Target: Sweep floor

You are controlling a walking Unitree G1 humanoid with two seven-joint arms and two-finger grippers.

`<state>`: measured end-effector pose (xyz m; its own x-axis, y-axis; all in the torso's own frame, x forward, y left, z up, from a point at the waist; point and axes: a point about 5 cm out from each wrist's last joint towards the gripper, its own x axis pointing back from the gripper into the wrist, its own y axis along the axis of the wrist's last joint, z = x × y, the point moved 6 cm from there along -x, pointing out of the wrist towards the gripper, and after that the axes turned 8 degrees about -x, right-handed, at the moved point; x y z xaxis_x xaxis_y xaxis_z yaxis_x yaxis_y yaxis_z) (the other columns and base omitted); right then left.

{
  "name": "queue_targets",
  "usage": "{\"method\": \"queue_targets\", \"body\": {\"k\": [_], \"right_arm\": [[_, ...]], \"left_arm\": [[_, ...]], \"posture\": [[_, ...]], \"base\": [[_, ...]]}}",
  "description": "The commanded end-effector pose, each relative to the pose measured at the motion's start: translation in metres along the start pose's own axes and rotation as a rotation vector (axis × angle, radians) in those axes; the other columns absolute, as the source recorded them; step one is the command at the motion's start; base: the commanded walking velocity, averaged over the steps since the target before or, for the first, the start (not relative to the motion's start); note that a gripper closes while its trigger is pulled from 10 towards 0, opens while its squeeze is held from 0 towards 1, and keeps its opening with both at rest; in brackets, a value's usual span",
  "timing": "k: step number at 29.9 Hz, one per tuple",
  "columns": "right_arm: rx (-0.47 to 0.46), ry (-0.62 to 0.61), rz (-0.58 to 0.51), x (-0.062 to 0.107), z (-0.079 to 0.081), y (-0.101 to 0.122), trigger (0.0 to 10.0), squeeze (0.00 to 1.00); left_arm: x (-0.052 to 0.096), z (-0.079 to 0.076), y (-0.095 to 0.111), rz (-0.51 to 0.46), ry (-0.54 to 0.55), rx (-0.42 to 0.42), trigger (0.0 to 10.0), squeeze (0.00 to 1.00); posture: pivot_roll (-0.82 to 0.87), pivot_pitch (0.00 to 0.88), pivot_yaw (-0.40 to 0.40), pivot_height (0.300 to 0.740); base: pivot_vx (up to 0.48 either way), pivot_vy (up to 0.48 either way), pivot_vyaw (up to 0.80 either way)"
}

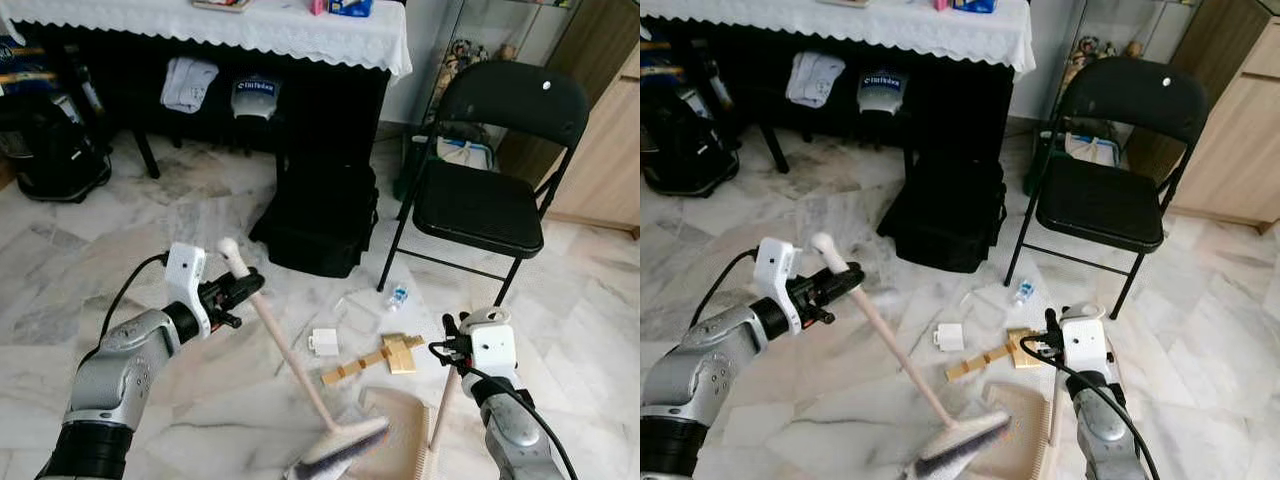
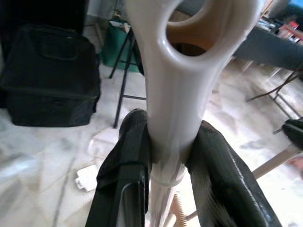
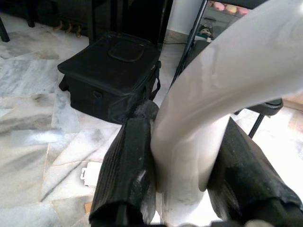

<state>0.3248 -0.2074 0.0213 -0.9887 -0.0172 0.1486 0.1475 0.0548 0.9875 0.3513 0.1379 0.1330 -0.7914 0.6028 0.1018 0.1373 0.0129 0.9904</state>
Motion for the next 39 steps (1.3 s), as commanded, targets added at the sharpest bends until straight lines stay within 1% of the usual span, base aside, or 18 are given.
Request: {"method": "queue_targets", "body": {"k": [1, 2, 3, 4, 5, 7, 10, 11, 12, 14, 16, 21, 26, 30, 32, 34, 36, 39], "right_arm": [[0.013, -0.011, 0.003, 0.001, -0.006, -0.001, 10.0, 0.0], [0.014, -0.011, 0.003, 0.0, -0.006, -0.001, 10.0, 0.0], [0.014, -0.011, 0.003, 0.0, -0.006, -0.001, 10.0, 0.0], [0.014, -0.011, 0.003, 0.0, -0.006, -0.001, 10.0, 0.0], [0.014, -0.011, 0.003, -0.001, -0.006, -0.001, 10.0, 0.0], [0.014, -0.011, 0.003, -0.001, -0.005, 0.0, 10.0, 0.0], [0.012, -0.009, 0.003, -0.001, -0.004, -0.001, 10.0, 0.0], [0.012, -0.008, 0.003, -0.001, -0.004, -0.001, 10.0, 0.0], [0.012, -0.008, 0.003, -0.001, -0.004, -0.001, 10.0, 0.0], [0.009, -0.007, 0.002, -0.001, -0.003, -0.001, 10.0, 0.0], [0.008, -0.007, 0.002, -0.001, -0.003, -0.001, 10.0, 0.0], [0.006, -0.009, -0.001, -0.001, -0.002, -0.002, 10.0, 0.0], [0.006, -0.012, -0.003, 0.0, -0.003, -0.001, 10.0, 0.0], [0.011, -0.014, 0.001, 0.0, -0.005, -0.002, 10.0, 0.0], [0.011, -0.013, 0.0, -0.001, -0.005, -0.002, 10.0, 0.0], [0.01, -0.011, -0.002, -0.002, -0.004, -0.001, 10.0, 0.0], [0.009, -0.011, -0.005, -0.003, -0.003, 0.0, 10.0, 0.0], [0.009, -0.012, -0.007, -0.003, -0.003, 0.001, 10.0, 0.0]], "left_arm": [[0.0, 0.0, 0.021, -0.065, -0.005, -0.017, 10.0, 0.0], [0.0, 0.015, 0.033, -0.117, 0.089, -0.029, 10.0, 0.0], [0.0, 0.023, 0.038, -0.137, 0.136, -0.035, 10.0, 0.0], [0.0, 0.023, 0.038, -0.137, 0.136, -0.035, 10.0, 0.0], [0.003, 0.035, 0.048, -0.169, 0.218, -0.049, 10.0, 0.0], [0.005, 0.041, 0.054, -0.187, 0.257, -0.06, 10.0, 0.0], [0.011, 0.052, 0.064, -0.205, 0.329, -0.132, 10.0, 0.0], [0.012, 0.055, 0.062, -0.184, 0.348, -0.183, 10.0, 0.0], [0.012, 0.055, 0.062, -0.184, 0.348, -0.183, 10.0, 0.0], [0.013, 0.061, 0.051, -0.125, 0.388, -0.286, 10.0, 0.0], [0.013, 0.062, 0.048, -0.113, 0.4, -0.304, 10.0, 0.0], [0.022, 0.08, 0.024, -0.033, 0.556, -0.414, 10.0, 0.0], [0.032, 0.09, 0.011, 0.012, 0.62, -0.451, 10.0, 0.0], [0.036, 0.092, -0.004, 0.151, 0.523, -0.584, 10.0, 0.0], [0.035, 0.09, -0.009, 0.186, 0.467, -0.606, 10.0, 0.0], [0.032, 0.082, -0.012, 0.197, 0.385, -0.601, 10.0, 0.0], [0.029, 0.062, -0.019, 0.216, 0.217, -0.55, 10.0, 0.0], [0.03, 0.045, -0.018, 0.219, 0.095, -0.494, 10.0, 0.0]], "posture": [[-0.04, 0.105, -0.08, 0.74], [-0.03, 0.102, -0.079, 0.74], [-0.03, 0.102, -0.079, 0.74], [-0.03, 0.102, -0.079, 0.74], [-0.04, 0.099, -0.079, 0.74], [-0.03, 0.099, -0.079, 0.74], [-0.03, 0.096, -0.077, 0.74], [-0.03, 0.094, -0.075, 0.74], [-0.03, 0.094, -0.075, 0.74], [-0.03, 0.092, -0.072, 0.74], [-0.03, 0.091, -0.069, 0.74], [-0.04, 0.084, -0.063, 0.74], [-0.04, 0.08, -0.062, 0.74], [-0.03, 0.077, -0.063, 0.74], [-0.03, 0.078, -0.064, 0.74], [-0.03, 0.081, -0.065, 0.74], [-0.03, 0.085, -0.067, 0.74], [-0.03, 0.089, -0.068, 0.74]], "base": [[0.0, 0.0, 0.0], [0.0, 0.0, 0.0], [0.0, 0.0, 0.0], [0.0, 0.0, 0.0], [0.0, 0.0, 0.0], [0.0, 0.0, 0.0], [0.0, 0.0, 0.0], [0.0, 0.0, 0.0], [0.0, 0.0, 0.0], [0.0, 0.0, 0.0], [0.0, 0.0, 0.0], [0.0, 0.0, 0.0], [0.0, 0.0, 0.0], [0.0, 0.0, 0.0], [0.0, 0.0, 0.0], [0.0, 0.0, 0.0], [0.0, 0.0, 0.0], [0.0, 0.0, 0.0]]}}
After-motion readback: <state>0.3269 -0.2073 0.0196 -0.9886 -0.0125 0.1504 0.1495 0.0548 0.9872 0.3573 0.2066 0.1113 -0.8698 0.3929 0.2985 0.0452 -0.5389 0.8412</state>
